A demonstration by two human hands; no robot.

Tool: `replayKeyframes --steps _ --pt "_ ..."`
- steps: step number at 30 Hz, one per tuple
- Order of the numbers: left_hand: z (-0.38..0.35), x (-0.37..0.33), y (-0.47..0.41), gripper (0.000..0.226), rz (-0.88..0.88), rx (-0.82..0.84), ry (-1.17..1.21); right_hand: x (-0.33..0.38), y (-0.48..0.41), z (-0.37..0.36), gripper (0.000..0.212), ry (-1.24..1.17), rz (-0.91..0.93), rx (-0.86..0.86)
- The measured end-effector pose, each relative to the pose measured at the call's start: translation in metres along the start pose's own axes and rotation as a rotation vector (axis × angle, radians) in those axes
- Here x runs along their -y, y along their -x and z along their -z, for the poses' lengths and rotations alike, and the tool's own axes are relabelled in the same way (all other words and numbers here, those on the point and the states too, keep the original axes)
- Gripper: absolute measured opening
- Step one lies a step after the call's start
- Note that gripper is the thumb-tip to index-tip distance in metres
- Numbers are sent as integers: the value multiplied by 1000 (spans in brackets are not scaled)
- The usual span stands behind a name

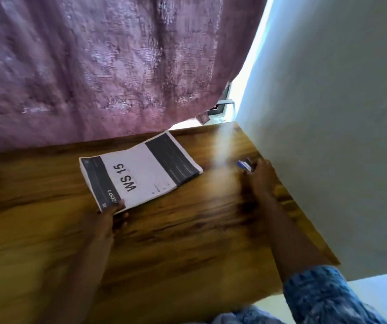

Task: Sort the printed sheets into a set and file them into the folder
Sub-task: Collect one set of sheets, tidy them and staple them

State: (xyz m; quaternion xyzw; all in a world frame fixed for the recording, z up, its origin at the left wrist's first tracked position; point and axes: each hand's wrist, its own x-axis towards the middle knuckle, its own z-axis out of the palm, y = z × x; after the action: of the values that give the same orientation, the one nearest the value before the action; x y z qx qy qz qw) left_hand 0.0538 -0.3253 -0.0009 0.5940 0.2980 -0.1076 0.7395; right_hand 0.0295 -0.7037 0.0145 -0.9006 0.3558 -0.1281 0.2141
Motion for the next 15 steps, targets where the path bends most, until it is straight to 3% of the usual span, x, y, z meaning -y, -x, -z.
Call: replayKeyframes --steps 7,11,13,15 --pt "-11 16 10 44 -81 -165 214 -12 -11 -9 62 203 34 -7" --pt "1 12 18 41 -282 -165 59 43 1 -10 58 92 293 -71" --pt "20 -1 22 39 -324 -127 -91 84 8 -17 57 -7 474 13" --pt "46 -25 34 31 -358 -29 -213 130 19 -35 63 -216 620 245"
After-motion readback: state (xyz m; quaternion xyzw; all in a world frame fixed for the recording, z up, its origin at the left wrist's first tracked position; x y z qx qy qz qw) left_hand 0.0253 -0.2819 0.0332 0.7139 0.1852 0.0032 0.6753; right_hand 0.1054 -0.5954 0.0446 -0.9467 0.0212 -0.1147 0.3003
